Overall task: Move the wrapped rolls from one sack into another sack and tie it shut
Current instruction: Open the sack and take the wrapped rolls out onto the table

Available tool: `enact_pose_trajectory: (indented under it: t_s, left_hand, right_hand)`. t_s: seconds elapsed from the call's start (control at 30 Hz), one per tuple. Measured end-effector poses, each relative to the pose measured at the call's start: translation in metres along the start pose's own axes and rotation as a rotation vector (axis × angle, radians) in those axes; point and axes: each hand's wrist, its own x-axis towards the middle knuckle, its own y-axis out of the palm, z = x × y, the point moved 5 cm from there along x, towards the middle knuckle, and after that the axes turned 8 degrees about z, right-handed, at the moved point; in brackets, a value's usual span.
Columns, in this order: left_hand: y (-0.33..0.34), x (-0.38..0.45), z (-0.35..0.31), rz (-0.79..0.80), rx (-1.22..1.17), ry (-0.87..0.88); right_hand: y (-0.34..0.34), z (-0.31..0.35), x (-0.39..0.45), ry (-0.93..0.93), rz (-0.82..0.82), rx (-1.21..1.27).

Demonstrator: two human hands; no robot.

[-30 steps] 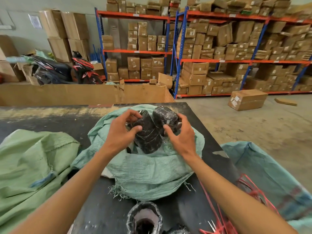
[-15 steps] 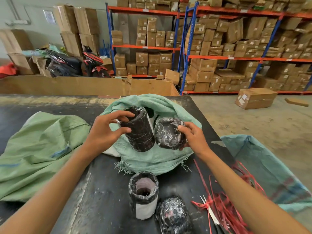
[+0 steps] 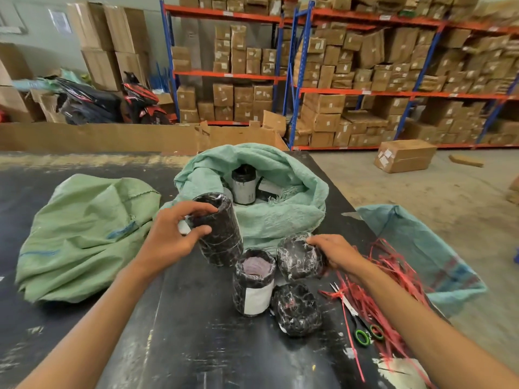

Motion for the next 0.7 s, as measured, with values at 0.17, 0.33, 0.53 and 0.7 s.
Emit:
enact_pose_trajectory:
  t_s: [0.17,0.33,0.53,0.7]
  left_hand:
    - [-0.002,-0.017,0.021,-0.054,-0.025,-0.100]
    - [0.000,-0.015,0.025,-0.086,-0.077,-0.116]
    - [-0.007,-0.007,0.035,-0.130,0.089,-0.100]
    - [0.017,-0.012,0.051,0.088,0.026,-0.125]
  right_hand:
    - [0.023,-0.018,-0.027,0.149,0.011,0.054]
    - [0.034,-0.029,-0.034,0.200,0.002,0.112]
    - [0.034,-0.027,-0.040,0.242,0.087,0.081]
    - [0.045,-0.034,-0.033,0.263,0.138,0.048]
